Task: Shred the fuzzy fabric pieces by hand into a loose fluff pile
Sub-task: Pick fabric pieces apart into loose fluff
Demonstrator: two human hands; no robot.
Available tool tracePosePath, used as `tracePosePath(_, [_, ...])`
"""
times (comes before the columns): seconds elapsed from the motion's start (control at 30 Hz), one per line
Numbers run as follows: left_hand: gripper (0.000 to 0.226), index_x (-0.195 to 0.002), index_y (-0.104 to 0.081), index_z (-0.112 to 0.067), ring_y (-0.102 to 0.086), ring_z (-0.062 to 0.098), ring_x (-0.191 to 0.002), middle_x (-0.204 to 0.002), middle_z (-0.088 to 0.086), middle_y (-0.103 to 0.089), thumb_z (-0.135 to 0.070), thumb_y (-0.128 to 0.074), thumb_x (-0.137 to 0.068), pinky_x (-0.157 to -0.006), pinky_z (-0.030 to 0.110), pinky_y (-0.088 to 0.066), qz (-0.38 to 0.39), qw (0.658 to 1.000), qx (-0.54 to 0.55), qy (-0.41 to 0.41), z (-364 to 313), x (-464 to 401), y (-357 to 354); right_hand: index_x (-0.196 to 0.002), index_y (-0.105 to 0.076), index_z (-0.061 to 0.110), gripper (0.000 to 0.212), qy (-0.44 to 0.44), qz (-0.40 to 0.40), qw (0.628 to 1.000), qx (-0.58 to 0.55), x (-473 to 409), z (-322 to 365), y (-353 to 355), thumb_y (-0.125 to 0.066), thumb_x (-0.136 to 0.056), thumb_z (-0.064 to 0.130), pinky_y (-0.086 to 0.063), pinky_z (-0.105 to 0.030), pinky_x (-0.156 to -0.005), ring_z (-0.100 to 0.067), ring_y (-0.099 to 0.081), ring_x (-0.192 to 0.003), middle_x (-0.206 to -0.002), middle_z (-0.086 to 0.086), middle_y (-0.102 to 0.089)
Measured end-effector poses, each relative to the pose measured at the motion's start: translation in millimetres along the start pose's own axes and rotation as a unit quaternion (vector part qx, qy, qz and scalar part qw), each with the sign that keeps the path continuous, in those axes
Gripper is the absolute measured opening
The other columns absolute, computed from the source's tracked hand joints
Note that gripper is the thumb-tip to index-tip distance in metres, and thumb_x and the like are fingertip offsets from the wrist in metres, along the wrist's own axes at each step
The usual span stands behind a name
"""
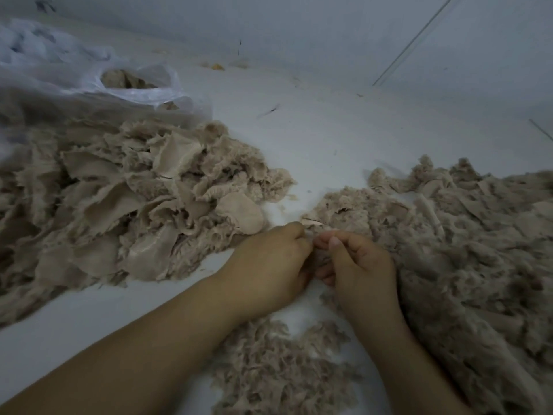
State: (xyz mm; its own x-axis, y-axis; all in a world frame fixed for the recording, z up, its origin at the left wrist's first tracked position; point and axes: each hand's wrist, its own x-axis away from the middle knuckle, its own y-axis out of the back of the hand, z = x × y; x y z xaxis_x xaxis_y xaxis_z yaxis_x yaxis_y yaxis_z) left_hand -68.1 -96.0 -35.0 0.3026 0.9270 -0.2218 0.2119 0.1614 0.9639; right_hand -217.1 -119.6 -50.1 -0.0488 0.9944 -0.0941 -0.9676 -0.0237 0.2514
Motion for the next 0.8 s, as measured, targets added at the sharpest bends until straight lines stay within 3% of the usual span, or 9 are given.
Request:
tracePosePath(0.1, [0.013, -0.096, -0.062, -0.014, -0.051, 0.022, -0.081, -0.092, 0.003, -0.053, -0.012, -0.049, -0.093, -0.067, 0.042, -0.048, -0.016, 0.999, 0.037, -0.009, 4.0, -5.4, -3.9, -0.099, -0.072, 0.022, 0.022, -0.036, -0.012, 0.999, -0.017, -1.8, -3.5, 0.5, -0.052, -0.100, 0.013, -0.053, -0.026, -0.056, -0.008, -0.066, -0.057, -0.070, 0.008, -0.073])
tracePosePath(0.17, [0.016, -0.083, -0.062, -0.010, -0.057, 0.022, -0.068, -0.076, 0.005, -0.060, -0.007, -0.051, -0.095, -0.060, 0.040, -0.048, -0.063, 0.967, 0.241, 0.055, 5.5, -7.2, -1.7, -0.114, -0.068, 0.015, 0.022, -0.060, -0.023, 0.997, -0.040, -3.0, -4.9, 1.2, -0.052, -0.100, 0.013, -0.052, -0.023, -0.054, -0.009, -0.067, -0.057, -0.073, 0.006, -0.073])
tracePosePath(0.23, [0.024, -0.076, -0.060, -0.010, -0.052, 0.018, -0.048, -0.057, 0.002, -0.056, -0.004, -0.051, -0.098, -0.044, 0.029, -0.043, -0.117, 0.858, 0.476, 0.152, 7.2, -6.4, 3.8, -0.125, -0.064, 0.014, 0.028, -0.066, -0.026, 0.996, -0.050, -3.2, -5.4, 1.9, -0.051, -0.100, 0.012, -0.051, -0.020, -0.051, -0.007, -0.067, -0.056, -0.086, 0.003, -0.073])
tracePosePath(0.3, [0.029, -0.074, -0.058, -0.014, -0.040, 0.013, -0.039, -0.048, -0.004, -0.045, -0.005, -0.048, -0.100, -0.038, 0.021, -0.034, -0.147, 0.756, 0.602, 0.210, 9.7, -5.7, 9.6, -0.133, -0.059, 0.013, 0.033, -0.067, -0.021, 0.996, -0.053, -2.9, -3.8, 1.7, -0.050, -0.101, 0.010, -0.050, -0.018, -0.049, -0.005, -0.067, -0.056, -0.104, -0.002, -0.071])
tracePosePath(0.33, [0.029, -0.073, -0.058, -0.014, -0.038, 0.010, -0.038, -0.047, -0.006, -0.043, -0.006, -0.049, -0.100, -0.038, 0.019, -0.032, -0.149, 0.746, 0.611, 0.217, 11.6, -6.0, 11.6, -0.134, -0.058, 0.013, 0.035, -0.068, -0.018, 0.996, -0.055, -2.7, -2.7, 1.8, -0.050, -0.100, 0.010, -0.050, -0.017, -0.049, -0.004, -0.066, -0.056, -0.108, -0.003, -0.070])
tracePosePath(0.4, [0.028, -0.072, -0.059, -0.015, -0.041, 0.006, -0.037, -0.045, -0.009, -0.045, -0.007, -0.053, -0.099, -0.037, 0.016, -0.031, -0.128, 0.769, 0.589, 0.215, 12.4, -6.5, 12.6, -0.130, -0.062, 0.013, 0.033, -0.057, -0.009, 0.996, -0.063, -1.6, -0.2, 1.2, -0.052, -0.099, 0.009, -0.048, -0.014, -0.049, -0.001, -0.064, -0.055, -0.110, -0.003, -0.071])
tracePosePath(0.53, [0.031, -0.069, -0.065, -0.024, -0.049, 0.013, -0.043, -0.048, 0.000, -0.056, -0.017, -0.058, -0.097, -0.040, 0.018, -0.037, -0.054, 0.792, 0.573, 0.201, 2.9, -3.0, 6.0, -0.101, -0.072, 0.021, 0.012, -0.010, 0.018, 0.996, -0.084, 4.0, 7.2, 0.2, -0.063, -0.095, 0.018, -0.049, -0.015, -0.050, -0.003, -0.065, -0.054, -0.076, 0.004, -0.074])
tracePosePath(0.67, [0.036, -0.069, -0.061, -0.016, -0.050, 0.021, -0.047, -0.058, 0.013, -0.059, -0.022, -0.049, -0.102, -0.041, 0.025, -0.039, -0.037, 0.757, 0.623, 0.195, 0.2, -4.0, 3.8, -0.106, -0.070, 0.013, 0.017, -0.020, 0.003, 0.994, -0.109, 2.2, 4.6, 0.7, -0.070, -0.089, 0.017, -0.056, -0.024, -0.056, -0.012, -0.072, -0.068, -0.084, -0.002, -0.075])
tracePosePath(0.8, [0.035, -0.072, -0.060, -0.013, -0.049, 0.016, -0.043, -0.060, 0.013, -0.053, -0.024, -0.048, -0.102, -0.039, 0.024, -0.038, -0.044, 0.713, 0.675, 0.184, 1.1, -3.0, 0.9, -0.121, -0.067, 0.017, 0.029, -0.026, 0.026, 0.993, -0.114, 1.5, 3.5, -0.3, -0.067, -0.092, 0.018, -0.059, -0.033, -0.072, -0.016, -0.073, -0.090, -0.100, 0.000, -0.075])
